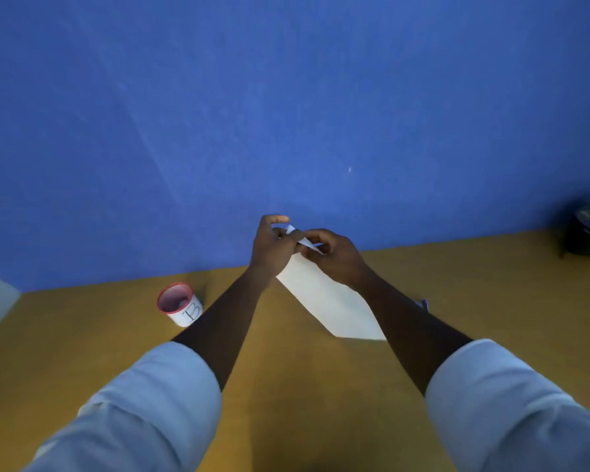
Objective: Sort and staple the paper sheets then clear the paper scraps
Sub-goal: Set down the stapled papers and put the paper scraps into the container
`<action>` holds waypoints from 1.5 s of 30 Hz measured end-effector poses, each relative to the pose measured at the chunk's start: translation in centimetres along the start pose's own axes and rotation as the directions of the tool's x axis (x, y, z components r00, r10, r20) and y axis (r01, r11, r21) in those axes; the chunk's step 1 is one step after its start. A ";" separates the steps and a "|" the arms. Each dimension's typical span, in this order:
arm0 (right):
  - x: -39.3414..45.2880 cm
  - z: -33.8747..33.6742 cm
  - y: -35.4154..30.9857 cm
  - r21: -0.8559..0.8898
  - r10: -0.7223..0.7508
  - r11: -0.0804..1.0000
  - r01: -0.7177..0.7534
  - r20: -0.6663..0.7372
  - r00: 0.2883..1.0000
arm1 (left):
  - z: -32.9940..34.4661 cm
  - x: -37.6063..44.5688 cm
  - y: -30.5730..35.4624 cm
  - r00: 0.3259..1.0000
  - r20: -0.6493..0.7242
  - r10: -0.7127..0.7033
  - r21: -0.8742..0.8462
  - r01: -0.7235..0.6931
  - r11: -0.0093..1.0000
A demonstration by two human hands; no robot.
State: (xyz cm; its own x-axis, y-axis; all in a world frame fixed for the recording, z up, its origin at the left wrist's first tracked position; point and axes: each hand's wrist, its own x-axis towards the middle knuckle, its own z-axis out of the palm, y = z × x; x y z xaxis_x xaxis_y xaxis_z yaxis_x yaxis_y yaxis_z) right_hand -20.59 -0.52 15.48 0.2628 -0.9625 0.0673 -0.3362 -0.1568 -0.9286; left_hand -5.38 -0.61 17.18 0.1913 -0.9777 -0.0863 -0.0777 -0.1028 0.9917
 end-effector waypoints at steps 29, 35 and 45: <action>-1.8 -0.9 -4.2 0.180 0.131 0.978 -0.106 -0.132 0.983 | -1.4 -1.0 1.2 0.933 -0.022 0.360 0.469 -0.309 0.827; -1.8 -0.9 -4.1 0.172 0.134 0.979 -0.108 -0.146 0.980 | -1.3 -0.8 1.3 0.932 0.000 0.364 0.496 -0.316 0.809; -0.4 -0.5 -4.3 0.091 0.122 0.991 -0.101 -0.280 0.952 | -0.9 -0.9 0.7 0.924 0.021 0.381 0.410 -0.355 0.840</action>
State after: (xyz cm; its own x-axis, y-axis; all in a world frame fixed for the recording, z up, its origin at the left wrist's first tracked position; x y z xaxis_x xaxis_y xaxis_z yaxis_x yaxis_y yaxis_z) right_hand -19.75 0.45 19.63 -0.0442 -0.9976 0.0526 -0.2772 -0.0383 -0.9601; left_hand -4.68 0.37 18.09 0.1270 -0.9468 0.2958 -0.5342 0.1860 0.8247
